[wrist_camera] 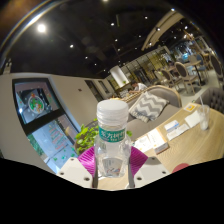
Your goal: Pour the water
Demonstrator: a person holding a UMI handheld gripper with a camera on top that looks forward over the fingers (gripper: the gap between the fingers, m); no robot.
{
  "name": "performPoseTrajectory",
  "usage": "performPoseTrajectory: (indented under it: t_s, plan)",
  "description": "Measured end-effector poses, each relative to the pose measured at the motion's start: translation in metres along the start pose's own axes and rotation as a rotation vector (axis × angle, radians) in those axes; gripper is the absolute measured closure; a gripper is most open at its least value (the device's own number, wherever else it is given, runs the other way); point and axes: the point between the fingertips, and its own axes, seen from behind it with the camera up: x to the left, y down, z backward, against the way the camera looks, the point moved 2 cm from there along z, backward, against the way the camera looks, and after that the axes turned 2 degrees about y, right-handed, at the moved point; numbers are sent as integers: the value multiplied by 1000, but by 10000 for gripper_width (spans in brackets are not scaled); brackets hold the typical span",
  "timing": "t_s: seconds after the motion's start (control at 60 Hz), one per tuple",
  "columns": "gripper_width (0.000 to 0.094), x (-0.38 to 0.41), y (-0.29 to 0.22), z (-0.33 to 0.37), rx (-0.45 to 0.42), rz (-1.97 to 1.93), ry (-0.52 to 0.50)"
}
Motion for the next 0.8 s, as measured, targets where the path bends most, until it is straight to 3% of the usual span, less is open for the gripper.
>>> performPoseTrajectory:
  t_s: [0.133, 0.3, 0.7, 0.8]
  plan:
    - [526, -66, -20, 6, -16, 279, 111]
    - [524, -151, 0, 2, 49, 432, 206]
    - [517, -249, 110, -14, 222, 537, 248]
    - [507, -249, 107, -15, 179, 539, 255]
